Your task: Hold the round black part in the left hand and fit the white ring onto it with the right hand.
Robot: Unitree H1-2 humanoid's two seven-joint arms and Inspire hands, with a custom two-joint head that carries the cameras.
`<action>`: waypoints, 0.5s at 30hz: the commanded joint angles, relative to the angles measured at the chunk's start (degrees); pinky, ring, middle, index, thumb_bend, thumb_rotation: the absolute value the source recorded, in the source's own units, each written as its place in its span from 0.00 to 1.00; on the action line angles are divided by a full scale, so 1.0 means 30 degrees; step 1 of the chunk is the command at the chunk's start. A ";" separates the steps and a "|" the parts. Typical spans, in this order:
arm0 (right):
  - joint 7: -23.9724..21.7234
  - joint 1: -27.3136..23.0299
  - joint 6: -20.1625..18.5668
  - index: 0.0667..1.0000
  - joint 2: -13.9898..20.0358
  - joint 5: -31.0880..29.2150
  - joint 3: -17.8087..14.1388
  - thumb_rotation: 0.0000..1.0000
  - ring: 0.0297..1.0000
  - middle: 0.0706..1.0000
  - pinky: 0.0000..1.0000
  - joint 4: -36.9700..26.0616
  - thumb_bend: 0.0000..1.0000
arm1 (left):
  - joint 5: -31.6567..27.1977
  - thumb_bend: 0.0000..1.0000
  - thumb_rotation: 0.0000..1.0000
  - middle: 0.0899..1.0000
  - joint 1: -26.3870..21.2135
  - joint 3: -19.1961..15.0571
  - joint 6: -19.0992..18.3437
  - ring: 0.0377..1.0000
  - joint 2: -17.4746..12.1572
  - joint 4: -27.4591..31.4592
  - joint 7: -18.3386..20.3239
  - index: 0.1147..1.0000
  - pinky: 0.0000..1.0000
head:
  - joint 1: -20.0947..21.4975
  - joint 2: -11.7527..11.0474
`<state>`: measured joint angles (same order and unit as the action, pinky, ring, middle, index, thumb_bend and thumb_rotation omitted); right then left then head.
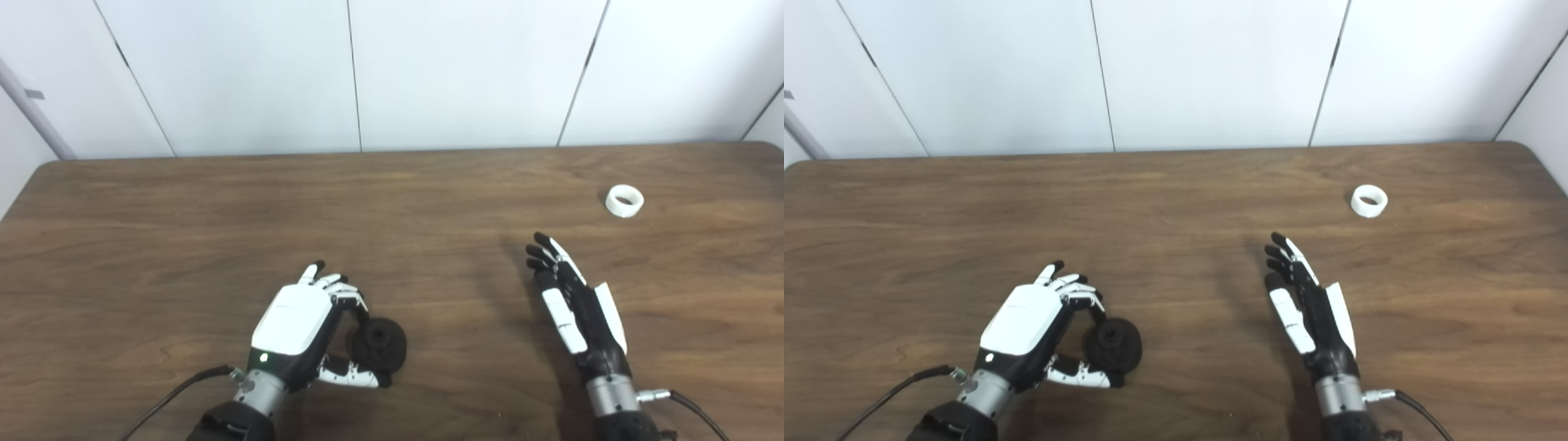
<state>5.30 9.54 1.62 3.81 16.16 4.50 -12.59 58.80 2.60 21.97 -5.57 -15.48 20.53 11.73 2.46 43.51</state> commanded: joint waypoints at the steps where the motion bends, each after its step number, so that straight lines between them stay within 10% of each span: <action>1: 0.0055 0.1141 -0.0025 0.90 -0.0605 -0.0074 0.0155 1.00 0.83 0.85 0.82 -0.0686 0.49 | 0.0823 0.52 0.06 0.72 -0.0057 0.0205 0.0023 0.86 -0.0217 -0.0179 0.0652 0.42 1.00 | 0.0001 0.0088; 15: -0.0224 0.0739 -0.0823 0.89 -0.0389 -0.1732 -0.0394 1.00 0.86 0.86 0.88 -0.1855 0.50 | 0.1440 0.52 0.05 0.72 -0.0290 0.0269 0.0017 0.85 -0.0160 -0.0489 0.1073 0.42 1.00 | 0.0498 0.0264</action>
<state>4.75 9.53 -1.02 3.84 12.00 3.83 -15.13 61.24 1.77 22.25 -5.69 -15.47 20.53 13.69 3.95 44.30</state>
